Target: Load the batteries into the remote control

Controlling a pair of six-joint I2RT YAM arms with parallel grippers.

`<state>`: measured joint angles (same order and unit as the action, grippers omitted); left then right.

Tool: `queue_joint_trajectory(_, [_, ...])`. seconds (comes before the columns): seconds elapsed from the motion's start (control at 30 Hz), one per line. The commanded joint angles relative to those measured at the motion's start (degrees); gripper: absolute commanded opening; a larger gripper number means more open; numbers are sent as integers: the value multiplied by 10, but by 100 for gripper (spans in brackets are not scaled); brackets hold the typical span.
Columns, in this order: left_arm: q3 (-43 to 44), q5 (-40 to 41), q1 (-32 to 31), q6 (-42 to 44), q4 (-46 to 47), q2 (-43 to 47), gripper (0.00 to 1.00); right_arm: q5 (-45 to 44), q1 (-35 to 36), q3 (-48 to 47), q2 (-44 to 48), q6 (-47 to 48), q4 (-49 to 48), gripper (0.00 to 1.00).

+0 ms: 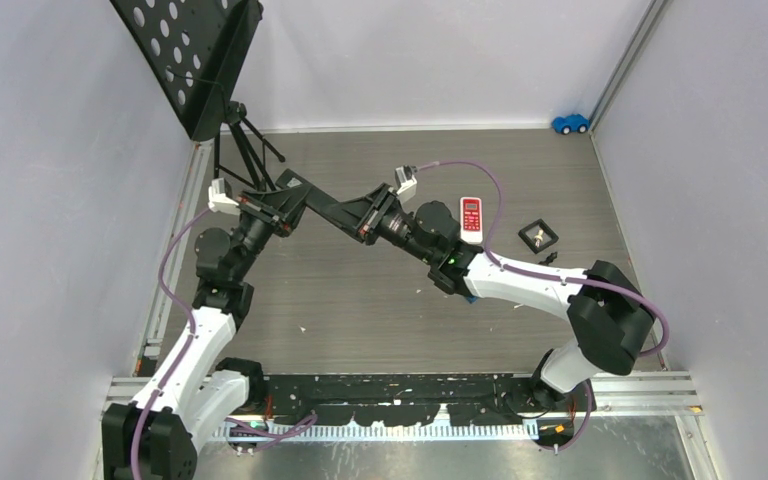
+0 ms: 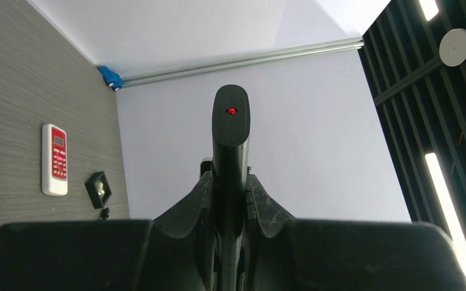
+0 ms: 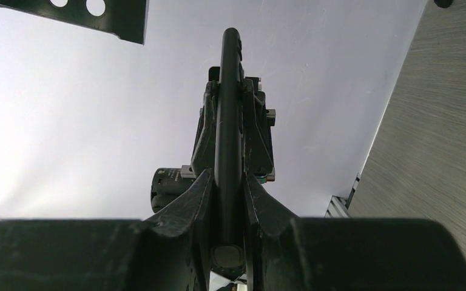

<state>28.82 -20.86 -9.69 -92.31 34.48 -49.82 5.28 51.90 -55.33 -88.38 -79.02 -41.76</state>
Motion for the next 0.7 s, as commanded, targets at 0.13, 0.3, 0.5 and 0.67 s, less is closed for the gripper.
queue_joint_trajectory(0.13, [28, -183, -52, 62, -6, 43, 0, 20, -22, 17, 18, 51, 24, 20])
queue_joint_trajectory(0.3, [42, -180, -52, 119, -52, 42, 0, 104, -39, 79, 102, 116, 72, 45])
queue_joint_trajectory(0.5, [41, -207, -52, 148, -52, 22, 0, 168, -44, 102, 205, 200, 126, 69])
queue_joint_trajectory(0.67, [48, -270, -52, 151, -4, -3, 0, 210, -44, 89, 233, 271, 190, 69])
